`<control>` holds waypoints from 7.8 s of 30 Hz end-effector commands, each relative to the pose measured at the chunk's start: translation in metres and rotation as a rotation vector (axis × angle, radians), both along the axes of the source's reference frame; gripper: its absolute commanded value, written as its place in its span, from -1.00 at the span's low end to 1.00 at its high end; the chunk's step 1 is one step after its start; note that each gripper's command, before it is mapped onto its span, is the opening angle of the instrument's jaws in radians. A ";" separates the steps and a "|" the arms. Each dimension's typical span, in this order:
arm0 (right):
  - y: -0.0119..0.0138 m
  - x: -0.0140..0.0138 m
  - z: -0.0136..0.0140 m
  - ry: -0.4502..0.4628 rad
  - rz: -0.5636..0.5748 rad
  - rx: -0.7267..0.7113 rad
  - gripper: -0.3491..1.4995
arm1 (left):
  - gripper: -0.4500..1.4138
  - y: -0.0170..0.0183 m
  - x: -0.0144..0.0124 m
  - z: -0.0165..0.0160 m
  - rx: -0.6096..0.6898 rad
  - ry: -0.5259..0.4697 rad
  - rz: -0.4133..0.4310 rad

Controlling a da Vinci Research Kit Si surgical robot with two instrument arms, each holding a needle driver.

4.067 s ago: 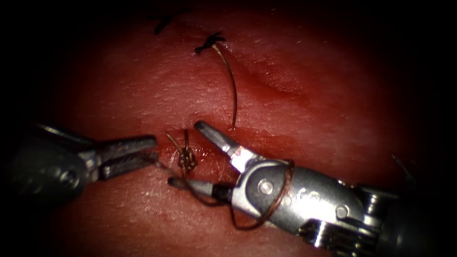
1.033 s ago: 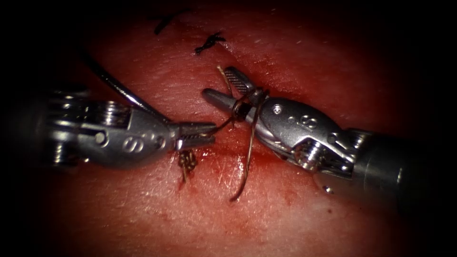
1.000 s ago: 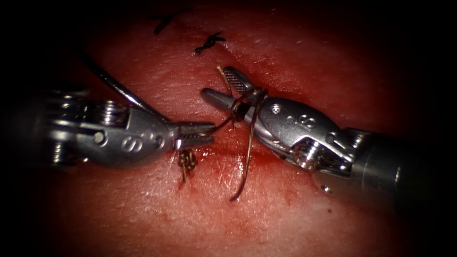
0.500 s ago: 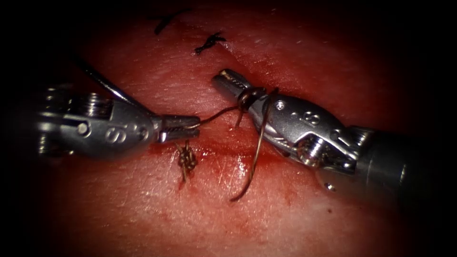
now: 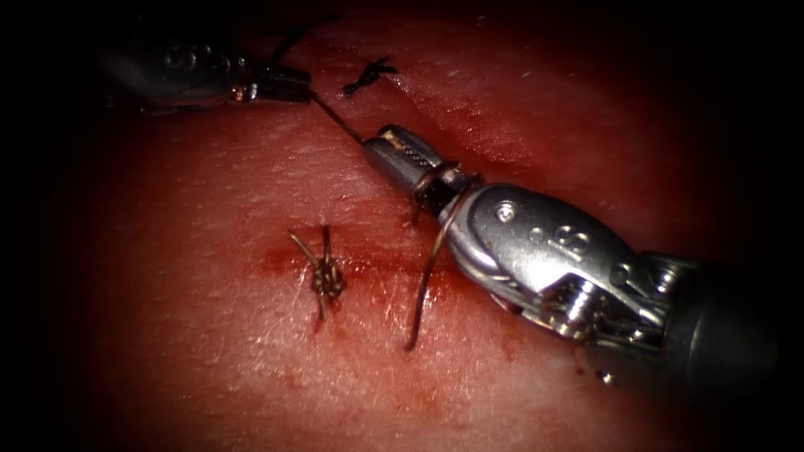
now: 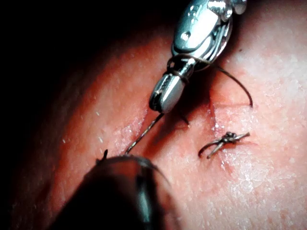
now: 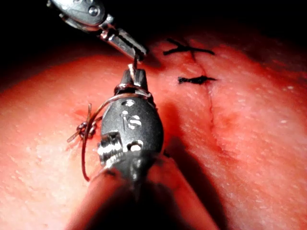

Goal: Wound Closure

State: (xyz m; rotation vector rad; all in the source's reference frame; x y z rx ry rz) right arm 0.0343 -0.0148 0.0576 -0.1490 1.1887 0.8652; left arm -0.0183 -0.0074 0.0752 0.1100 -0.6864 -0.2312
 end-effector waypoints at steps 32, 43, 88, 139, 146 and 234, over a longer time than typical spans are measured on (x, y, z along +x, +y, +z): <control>-0.0154 -0.0028 0.0013 -0.049 -0.103 -0.062 -1.00 | -1.00 0.0165 -0.0030 0.0001 -0.418 0.095 -0.336; -0.0166 -0.0026 0.0006 -0.042 -0.110 -0.065 -1.00 | -1.00 0.0184 -0.0021 0.0005 -0.474 0.171 -0.325; -0.0170 -0.0030 -0.0023 0.103 -0.197 0.006 0.78 | -1.00 0.0093 -0.0025 -0.0037 -0.288 0.100 -0.282; 0.0020 0.0005 0.0021 0.569 -0.427 0.051 -1.00 | -1.00 -0.0132 -0.0057 -0.0088 -0.142 -0.164 0.027; 0.0029 0.0009 -0.0003 0.608 -0.790 0.020 -1.00 | -1.00 -0.0105 -0.0071 -0.0066 -0.162 -0.113 0.083; -0.0025 0.0022 -0.0035 0.108 -1.556 0.051 -0.55 | -1.00 -0.0195 -0.0105 -0.0050 -0.209 0.006 0.124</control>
